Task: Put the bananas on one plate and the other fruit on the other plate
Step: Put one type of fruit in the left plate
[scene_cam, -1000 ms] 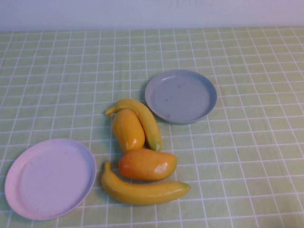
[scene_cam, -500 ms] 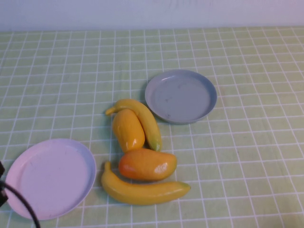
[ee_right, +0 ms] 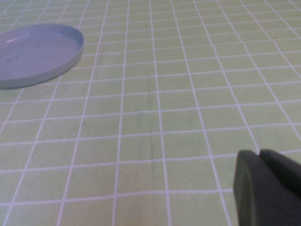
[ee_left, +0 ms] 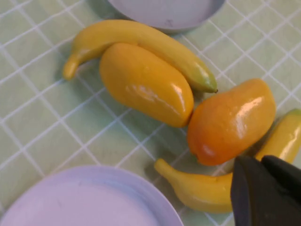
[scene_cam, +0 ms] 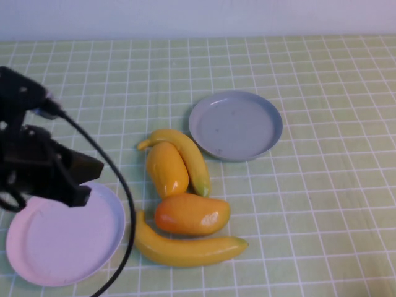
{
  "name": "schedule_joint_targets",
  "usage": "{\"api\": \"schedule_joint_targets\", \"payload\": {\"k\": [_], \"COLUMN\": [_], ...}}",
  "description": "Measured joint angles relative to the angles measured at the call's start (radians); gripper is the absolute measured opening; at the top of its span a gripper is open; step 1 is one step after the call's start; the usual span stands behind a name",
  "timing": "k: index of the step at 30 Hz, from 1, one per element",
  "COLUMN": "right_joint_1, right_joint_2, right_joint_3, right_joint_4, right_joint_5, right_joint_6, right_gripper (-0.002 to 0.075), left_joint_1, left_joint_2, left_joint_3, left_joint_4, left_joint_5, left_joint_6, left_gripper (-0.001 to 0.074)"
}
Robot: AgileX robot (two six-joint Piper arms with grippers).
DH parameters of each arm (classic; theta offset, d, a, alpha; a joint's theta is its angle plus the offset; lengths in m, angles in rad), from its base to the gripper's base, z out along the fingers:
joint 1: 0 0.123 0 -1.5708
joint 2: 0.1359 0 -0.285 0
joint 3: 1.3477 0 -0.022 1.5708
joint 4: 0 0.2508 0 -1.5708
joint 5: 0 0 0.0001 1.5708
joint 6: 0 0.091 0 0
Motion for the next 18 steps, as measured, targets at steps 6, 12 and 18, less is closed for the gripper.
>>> {"api": "schedule_joint_targets", "payload": {"k": [6,12,18], "right_joint_1": [0.0,0.0,0.0], "right_joint_2": [0.0,0.0,0.0], "right_joint_3": [0.0,0.0,0.0], "right_joint_4": [0.0,0.0,0.0], "right_joint_5": [0.0,0.0,0.0], "right_joint_6": [0.0,0.0,0.0], "right_gripper": [-0.0016,-0.0015,-0.0016], "left_joint_1": [-0.204,-0.339,-0.442], "left_joint_2": [0.248,0.464,0.602], "left_joint_3": [-0.207,-0.403,-0.543], "left_joint_4": [0.202,0.344,0.431], "left_joint_5": [0.055,0.227,0.258], "left_joint_6": [0.02,0.049,0.076], "left_gripper": [0.0,0.0,0.0052]}}
